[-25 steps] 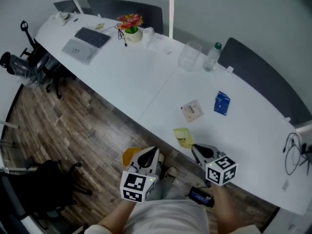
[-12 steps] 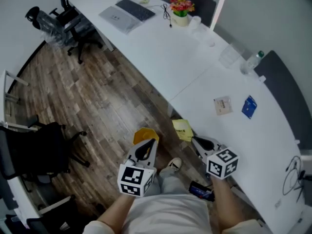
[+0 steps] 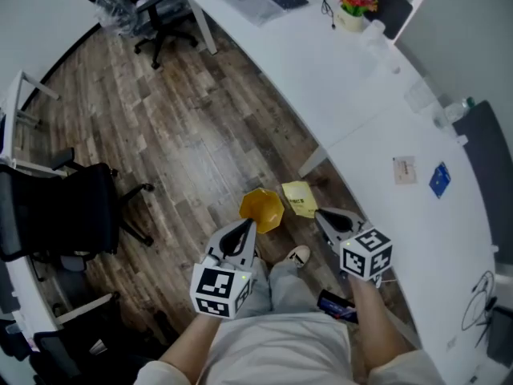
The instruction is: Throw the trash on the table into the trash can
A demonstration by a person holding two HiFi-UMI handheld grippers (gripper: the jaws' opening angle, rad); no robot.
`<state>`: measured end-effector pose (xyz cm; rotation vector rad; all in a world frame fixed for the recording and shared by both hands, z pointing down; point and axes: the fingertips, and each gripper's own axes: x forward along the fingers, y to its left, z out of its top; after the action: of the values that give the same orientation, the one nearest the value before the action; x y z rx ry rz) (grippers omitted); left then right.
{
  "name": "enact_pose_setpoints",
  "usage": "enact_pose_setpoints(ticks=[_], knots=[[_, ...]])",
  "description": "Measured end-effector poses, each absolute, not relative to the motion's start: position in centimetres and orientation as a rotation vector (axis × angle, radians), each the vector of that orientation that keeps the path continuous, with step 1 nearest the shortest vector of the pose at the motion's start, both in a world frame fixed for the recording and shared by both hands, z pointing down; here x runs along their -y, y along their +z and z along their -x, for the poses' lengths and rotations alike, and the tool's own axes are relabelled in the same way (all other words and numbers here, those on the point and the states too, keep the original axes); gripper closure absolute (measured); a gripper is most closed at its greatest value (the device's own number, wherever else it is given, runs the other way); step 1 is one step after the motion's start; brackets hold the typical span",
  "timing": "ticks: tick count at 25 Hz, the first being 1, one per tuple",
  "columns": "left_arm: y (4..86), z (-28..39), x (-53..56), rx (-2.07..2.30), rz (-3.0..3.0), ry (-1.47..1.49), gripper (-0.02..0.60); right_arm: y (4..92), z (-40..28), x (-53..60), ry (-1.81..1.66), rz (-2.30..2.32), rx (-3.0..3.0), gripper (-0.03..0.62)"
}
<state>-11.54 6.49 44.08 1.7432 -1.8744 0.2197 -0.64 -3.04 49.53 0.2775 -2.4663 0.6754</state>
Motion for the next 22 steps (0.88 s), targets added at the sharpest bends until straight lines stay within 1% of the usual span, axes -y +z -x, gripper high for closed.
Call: enact_pose_setpoints(ticks=[8, 22], knots=[[48.3, 14.9, -9.6, 1.879, -1.641, 0.216, 0.581, 56.8, 4.5, 0.9, 0.682, -0.19, 2.352, 0.563], [62.4, 16.3, -9.2, 1.882, -1.522, 0.159, 0.581, 74.1, 5.4, -0.9, 0.688, -0.185, 2.156, 0.562]])
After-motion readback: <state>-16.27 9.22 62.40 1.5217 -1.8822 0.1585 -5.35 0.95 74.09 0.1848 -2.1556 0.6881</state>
